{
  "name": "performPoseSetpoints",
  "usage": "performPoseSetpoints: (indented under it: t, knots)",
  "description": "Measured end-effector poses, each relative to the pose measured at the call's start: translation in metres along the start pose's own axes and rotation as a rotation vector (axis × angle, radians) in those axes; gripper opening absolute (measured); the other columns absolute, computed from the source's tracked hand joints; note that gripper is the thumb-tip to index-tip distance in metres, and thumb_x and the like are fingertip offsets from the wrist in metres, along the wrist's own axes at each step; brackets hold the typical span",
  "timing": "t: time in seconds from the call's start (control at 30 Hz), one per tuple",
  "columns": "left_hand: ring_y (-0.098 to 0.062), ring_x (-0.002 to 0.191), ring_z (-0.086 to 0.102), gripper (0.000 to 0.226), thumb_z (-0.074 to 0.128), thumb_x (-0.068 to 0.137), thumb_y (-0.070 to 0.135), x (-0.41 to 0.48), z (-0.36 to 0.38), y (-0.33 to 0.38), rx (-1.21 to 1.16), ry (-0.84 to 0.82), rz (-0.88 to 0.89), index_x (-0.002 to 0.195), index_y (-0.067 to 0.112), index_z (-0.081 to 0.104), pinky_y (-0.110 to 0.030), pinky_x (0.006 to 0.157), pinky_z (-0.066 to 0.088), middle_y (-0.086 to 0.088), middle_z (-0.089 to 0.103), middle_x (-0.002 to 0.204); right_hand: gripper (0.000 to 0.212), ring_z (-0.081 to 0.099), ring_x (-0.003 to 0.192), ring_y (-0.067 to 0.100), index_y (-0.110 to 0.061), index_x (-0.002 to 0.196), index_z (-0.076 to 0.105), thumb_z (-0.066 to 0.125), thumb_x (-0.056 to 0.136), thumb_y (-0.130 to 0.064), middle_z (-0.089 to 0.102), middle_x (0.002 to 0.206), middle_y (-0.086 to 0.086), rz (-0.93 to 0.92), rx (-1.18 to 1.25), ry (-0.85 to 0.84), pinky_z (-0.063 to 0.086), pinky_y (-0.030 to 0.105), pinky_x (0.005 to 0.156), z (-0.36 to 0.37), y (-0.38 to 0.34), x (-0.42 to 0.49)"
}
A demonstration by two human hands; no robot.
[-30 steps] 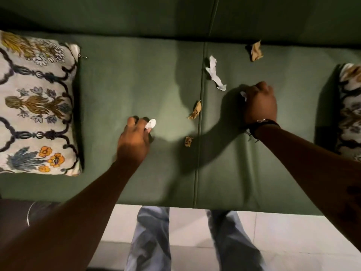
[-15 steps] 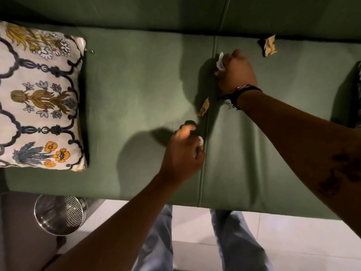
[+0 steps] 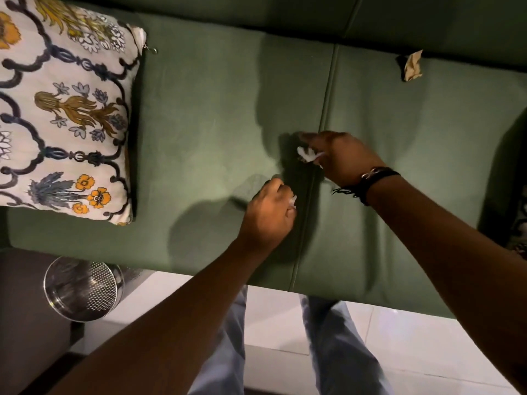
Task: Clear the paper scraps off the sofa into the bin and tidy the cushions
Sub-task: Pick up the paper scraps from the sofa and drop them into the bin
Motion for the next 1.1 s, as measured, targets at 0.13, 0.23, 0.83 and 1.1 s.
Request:
performPoseSetpoints:
  t: [0.13, 0.23, 0.83, 1.1]
  knots:
    - [-0.033, 0.07, 0.056, 0.013, 0.05, 0.085, -0.002, -0.036, -0.025, -0.027, -0.141, 0.14, -0.047, 0.074, -0.001, 0.056, -0.037, 0.066, 0.047, -0.021, 0.056, 0.078, 0.019, 0.058, 0.103, 0.037, -0.001, 0.104, 0.063, 0.052, 0.091, -0.009, 0.06, 0.114, 0.023, 0.008, -0.198, 0.002, 0.047, 0.04, 0.09, 0.022, -0.009, 0.006]
    - [-0.035, 0.071, 0.055, 0.02, 0.06, 0.082, -0.015, -0.073, -0.045, -0.057, -0.272, 0.246, -0.142, 0.07, -0.002, 0.052, -0.045, 0.069, 0.05, -0.022, 0.055, 0.076, 0.018, 0.059, 0.1, 0.039, 0.001, 0.099, 0.065, 0.056, 0.091, -0.012, 0.061, 0.11, 0.024, 0.095, -0.211, 0.078, 0.05, 0.044, 0.088, 0.027, -0.011, -0.001]
    - [-0.01, 0.064, 0.056, 0.011, 0.07, 0.081, 0.004, -0.388, -0.103, -0.375, -0.483, 0.716, -1.496, 0.082, -0.007, 0.069, -0.017, 0.054, 0.037, -0.009, 0.063, 0.068, 0.022, 0.06, 0.105, 0.037, 0.003, 0.101, 0.067, 0.055, 0.082, 0.002, 0.066, 0.109, 0.026, -0.407, 0.184, -0.441, 0.046, 0.039, 0.094, 0.372, -0.428, -0.04]
    - [-0.036, 0.099, 0.067, 0.017, 0.057, 0.087, 0.003, -0.377, -0.119, -0.403, -0.411, 0.643, -1.437, 0.094, 0.003, 0.072, -0.026, 0.086, 0.047, -0.022, 0.073, 0.103, 0.035, 0.057, 0.113, 0.036, -0.009, 0.119, 0.06, 0.05, 0.086, -0.004, 0.065, 0.121, 0.018, -0.384, 0.001, -0.482, 0.048, 0.041, 0.094, 0.377, -0.41, -0.031]
Point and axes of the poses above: each hand's wrist, its own x-axis towards the middle knuckle, its own z-axis out of the palm, y = z × x, the point moved 7 cm from there along x, towards the middle knuckle
